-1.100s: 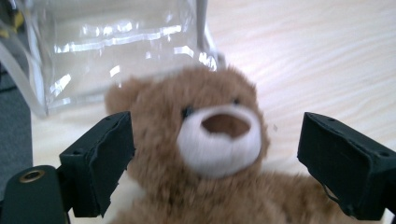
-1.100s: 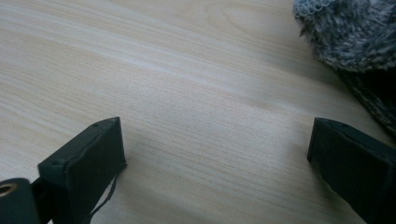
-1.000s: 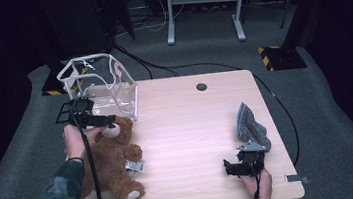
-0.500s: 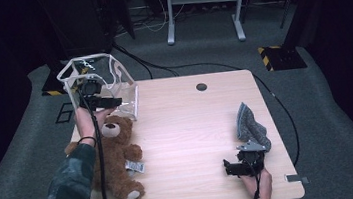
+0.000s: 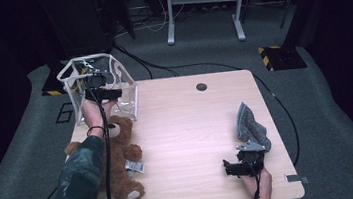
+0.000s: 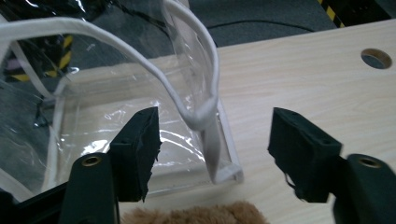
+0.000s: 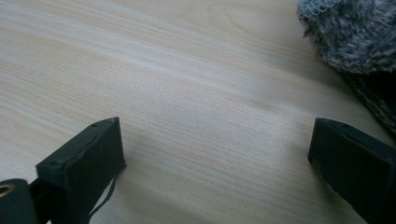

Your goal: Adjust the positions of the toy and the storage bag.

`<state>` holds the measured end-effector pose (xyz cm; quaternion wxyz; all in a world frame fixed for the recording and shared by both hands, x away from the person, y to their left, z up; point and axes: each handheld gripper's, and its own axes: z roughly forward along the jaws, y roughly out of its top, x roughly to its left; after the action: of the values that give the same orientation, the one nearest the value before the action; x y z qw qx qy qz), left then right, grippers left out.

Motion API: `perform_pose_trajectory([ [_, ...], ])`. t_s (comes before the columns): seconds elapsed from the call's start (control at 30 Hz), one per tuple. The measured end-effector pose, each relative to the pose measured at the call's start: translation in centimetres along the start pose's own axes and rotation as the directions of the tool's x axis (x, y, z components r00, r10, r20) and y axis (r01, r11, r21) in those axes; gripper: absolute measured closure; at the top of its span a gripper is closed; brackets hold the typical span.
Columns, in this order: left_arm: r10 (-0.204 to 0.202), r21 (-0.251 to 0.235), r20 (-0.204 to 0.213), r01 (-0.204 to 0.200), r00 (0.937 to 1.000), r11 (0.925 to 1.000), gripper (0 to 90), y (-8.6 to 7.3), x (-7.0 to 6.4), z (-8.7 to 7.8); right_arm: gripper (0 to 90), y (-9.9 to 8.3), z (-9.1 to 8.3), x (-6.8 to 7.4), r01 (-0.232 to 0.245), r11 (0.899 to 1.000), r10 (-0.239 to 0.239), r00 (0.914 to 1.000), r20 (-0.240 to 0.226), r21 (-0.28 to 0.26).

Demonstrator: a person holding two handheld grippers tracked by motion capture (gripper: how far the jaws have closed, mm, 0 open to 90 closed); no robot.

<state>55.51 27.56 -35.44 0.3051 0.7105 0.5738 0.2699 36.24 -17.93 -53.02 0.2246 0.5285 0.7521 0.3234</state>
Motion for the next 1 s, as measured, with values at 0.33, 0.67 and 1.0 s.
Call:
perform_pose_trajectory([
  [0.33,-0.012,-0.033,-0.003,0.012,0.9999,0.9994,72.9,-0.1,0.3,1.3,2.6,0.0,0.0,0.0,0.000,1.000,0.000,1.0000,-0.001,0.000],
  [0.67,0.009,-0.073,0.069,-0.004,0.9976,0.9973,78.7,0.0,0.3,1.9,2.6,0.0,0.0,0.0,0.000,1.000,0.000,1.0000,0.000,-0.001],
  [1.0,0.054,-0.090,0.109,-0.044,0.9925,0.9950,79.1,0.4,-0.7,2.6,2.6,0.0,0.0,0.0,0.000,1.000,0.000,1.0000,0.000,-0.001],
])
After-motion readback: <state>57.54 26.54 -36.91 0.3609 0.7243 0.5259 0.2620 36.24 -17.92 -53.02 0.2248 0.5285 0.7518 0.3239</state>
